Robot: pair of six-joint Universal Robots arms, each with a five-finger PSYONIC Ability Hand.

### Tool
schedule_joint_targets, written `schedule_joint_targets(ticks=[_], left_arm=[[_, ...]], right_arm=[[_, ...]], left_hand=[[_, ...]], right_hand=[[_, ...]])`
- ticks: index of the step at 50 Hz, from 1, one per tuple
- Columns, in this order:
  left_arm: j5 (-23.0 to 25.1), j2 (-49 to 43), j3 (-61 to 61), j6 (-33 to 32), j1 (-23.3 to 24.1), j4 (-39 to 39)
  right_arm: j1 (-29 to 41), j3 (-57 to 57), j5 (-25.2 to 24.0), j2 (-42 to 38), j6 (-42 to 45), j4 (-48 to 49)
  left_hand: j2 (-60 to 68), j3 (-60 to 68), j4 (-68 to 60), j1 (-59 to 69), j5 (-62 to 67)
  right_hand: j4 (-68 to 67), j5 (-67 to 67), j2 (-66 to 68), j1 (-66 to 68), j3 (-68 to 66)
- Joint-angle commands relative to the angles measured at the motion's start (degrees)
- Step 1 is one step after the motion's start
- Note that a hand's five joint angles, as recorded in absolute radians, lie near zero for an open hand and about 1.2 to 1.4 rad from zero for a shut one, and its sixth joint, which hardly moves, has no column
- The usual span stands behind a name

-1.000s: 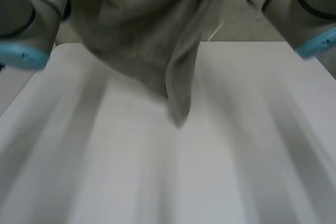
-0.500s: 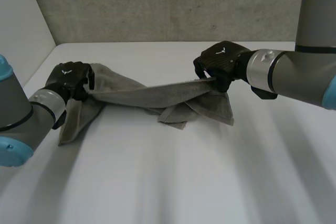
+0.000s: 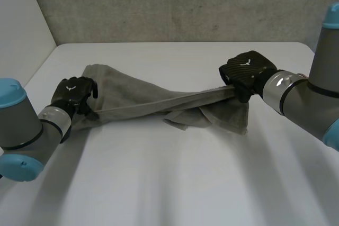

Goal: Fold the towel.

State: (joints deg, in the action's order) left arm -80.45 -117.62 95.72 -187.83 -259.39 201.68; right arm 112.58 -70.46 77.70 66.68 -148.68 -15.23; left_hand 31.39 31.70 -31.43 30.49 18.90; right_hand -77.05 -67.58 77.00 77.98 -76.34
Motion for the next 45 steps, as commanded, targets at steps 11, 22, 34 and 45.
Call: schedule_joint_targets(ticks=[11, 22, 34, 45], left_arm=[[0.7, 1.5, 4.5, 0.0, 0.2, -5.4], [0.6, 2.7, 3.4, 0.1, -4.0, -5.7], [0.6, 3.2, 3.3, 0.2, -5.4, -5.8], [0.6, 3.8, 3.5, 0.3, -5.3, -5.8]], right_arm=[[-1.7, -11.8, 1.2, 1.9, -7.9, 10.0], [-4.8, -16.2, 0.4, 0.5, -18.5, 10.3], [-9.3, -26.4, -0.5, 1.9, -21.6, 15.7], [-11.5, -37.5, -0.4, 7.5, -21.7, 23.0]], left_hand=[[48.6, 48.3, -48.6, 49.5, 51.1], [48.6, 48.3, -48.6, 49.5, 51.1], [48.6, 48.3, -48.6, 49.5, 51.1], [48.6, 48.3, -48.6, 49.5, 51.1]], right_hand=[[13.8, 14.4, -13.8, -14.8, 13.1], [48.3, 48.8, -48.2, -49.2, 47.6], [48.5, 49.0, -48.4, -49.4, 47.8], [49.1, 49.7, -49.1, -50.1, 48.4]])
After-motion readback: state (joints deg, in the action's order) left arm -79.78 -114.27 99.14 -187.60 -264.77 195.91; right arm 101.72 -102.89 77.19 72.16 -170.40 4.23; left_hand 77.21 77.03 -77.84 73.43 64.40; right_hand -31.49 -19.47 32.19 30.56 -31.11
